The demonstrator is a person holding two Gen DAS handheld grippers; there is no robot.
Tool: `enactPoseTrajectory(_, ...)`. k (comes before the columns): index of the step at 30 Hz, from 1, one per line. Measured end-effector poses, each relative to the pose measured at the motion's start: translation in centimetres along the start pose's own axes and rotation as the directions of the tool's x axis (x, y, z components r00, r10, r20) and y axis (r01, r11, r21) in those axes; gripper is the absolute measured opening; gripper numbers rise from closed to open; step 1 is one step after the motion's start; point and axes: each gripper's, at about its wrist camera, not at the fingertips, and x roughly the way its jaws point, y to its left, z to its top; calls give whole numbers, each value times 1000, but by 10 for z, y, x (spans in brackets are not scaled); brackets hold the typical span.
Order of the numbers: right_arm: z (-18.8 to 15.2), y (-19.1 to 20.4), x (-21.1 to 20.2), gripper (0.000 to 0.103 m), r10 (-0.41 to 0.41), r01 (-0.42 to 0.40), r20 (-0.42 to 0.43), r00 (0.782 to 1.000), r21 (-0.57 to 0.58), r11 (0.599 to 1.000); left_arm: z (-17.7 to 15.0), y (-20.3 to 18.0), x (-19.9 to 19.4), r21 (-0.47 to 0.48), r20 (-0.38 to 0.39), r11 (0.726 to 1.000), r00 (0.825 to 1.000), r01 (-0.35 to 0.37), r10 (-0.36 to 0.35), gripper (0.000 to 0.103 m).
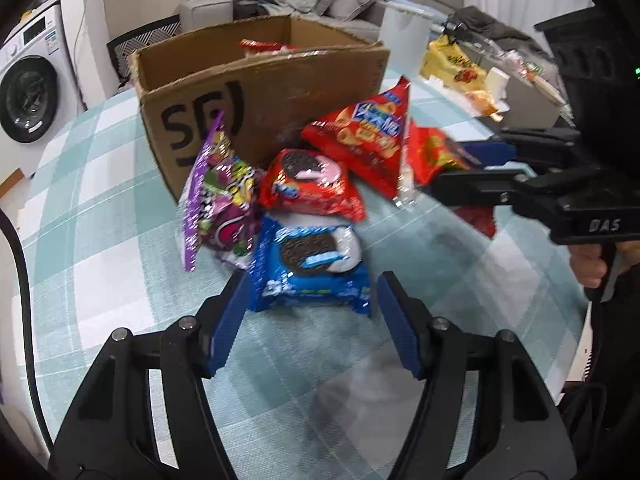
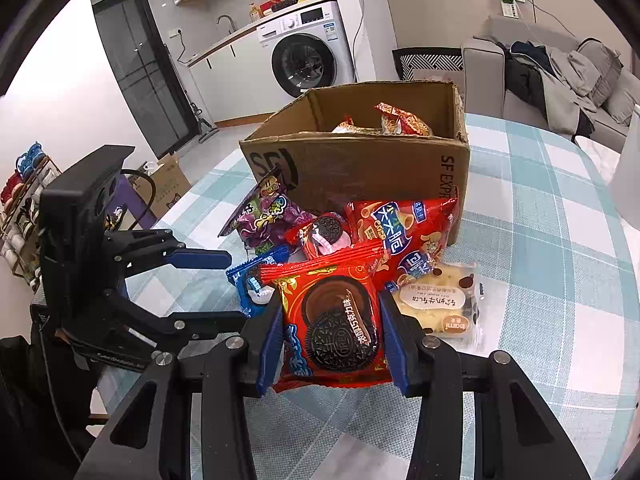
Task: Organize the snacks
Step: 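Grasp the red Oreo pack with the right gripper while the left grasps the blue Oreo pack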
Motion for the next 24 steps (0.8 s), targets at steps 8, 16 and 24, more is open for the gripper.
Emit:
enactPoseTrajectory(8, -1, -1, -5, 45, -4, 4, 4, 1000, 11, 1000, 1, 3, 9, -48, 14, 999, 1000, 5, -4, 64)
enactPoseTrajectory(16, 0, 0, -3, 45, -4, 4, -1, 1000, 11, 1000, 3, -3, 25, -43, 9, 999, 1000, -29, 30, 64)
enactPoseTrajectory(24, 1, 0, -4, 45, -4, 4, 4, 1000, 11, 1000, 5, -16, 28, 12, 27, 996, 996, -84, 84, 46)
